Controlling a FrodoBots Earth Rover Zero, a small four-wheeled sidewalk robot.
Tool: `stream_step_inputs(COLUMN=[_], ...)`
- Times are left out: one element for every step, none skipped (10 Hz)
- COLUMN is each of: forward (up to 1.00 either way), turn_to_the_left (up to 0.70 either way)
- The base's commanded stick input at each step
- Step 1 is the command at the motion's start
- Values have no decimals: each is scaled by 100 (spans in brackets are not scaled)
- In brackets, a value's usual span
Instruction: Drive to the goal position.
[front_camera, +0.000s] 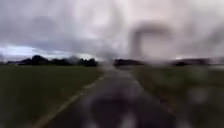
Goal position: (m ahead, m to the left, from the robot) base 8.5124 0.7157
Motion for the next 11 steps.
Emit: stream_step_inputs(forward=[70, 70, 70, 70, 70, 70, 70, 70, 70, 70, 70], turn_to_the_left=[0, 0, 0, 0, 0, 0, 0, 0, 0, 0, 0])
